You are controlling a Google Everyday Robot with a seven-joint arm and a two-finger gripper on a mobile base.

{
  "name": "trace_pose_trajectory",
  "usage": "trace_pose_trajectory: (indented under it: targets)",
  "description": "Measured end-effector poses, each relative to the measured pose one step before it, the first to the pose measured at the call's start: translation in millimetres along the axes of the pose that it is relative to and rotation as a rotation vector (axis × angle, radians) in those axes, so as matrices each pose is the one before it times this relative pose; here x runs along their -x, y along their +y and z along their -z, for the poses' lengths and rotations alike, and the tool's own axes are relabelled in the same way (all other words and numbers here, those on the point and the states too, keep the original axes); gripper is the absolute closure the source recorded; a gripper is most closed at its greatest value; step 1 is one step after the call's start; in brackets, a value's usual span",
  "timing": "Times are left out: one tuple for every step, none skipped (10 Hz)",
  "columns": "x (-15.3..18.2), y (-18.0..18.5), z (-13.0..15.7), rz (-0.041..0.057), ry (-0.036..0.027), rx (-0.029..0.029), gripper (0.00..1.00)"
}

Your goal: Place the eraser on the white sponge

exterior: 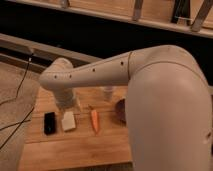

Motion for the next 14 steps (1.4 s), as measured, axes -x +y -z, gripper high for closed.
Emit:
trace_pose_trajectory:
  targets:
    - [1.20,16.50,-3.04,0.04143,-0.00139,0.00452,0.35]
    - [4.96,17.82,-8.85,0.04644,-0.00441,0.00714,0.35]
    - [3.81,11.56,-6.53,0.02778,-0.00172,0.00845,0.35]
    - [6.41,11.88,-9.12,0.03453,-0.00386,0.00734,0.35]
    - [6.28,8.25,-8.80,0.02317,-0.00233,0.00758,0.35]
    - [5.88,6.15,-8.71,0.01445,-0.00116,0.00751,0.35]
    - [5.50,5.86,-8.75,0.00747,-0.00086,0.00820,0.35]
    - [3.88,4.24,-7.03,0.00625,-0.00085,0.00266,0.35]
    - [4.04,6.49,-11.58,0.00517,0.00272,-0.00145,0.35]
    - [3.03,4.28,-10.17,0.00139,0.00285,-0.00924,0.35]
    - [2.58,4.05,-8.38,-0.00526,0.00279,-0.01038,0.35]
    - [4.63,4.61,-11.77,-0.02546,0.00292,-0.01563,0.35]
    - [3.53,0.60,-5.89,-0.02838,0.00038,-0.01130,0.35]
    - [6.27,1.29,-6.76,-0.05516,-0.00267,-0.02190,0.35]
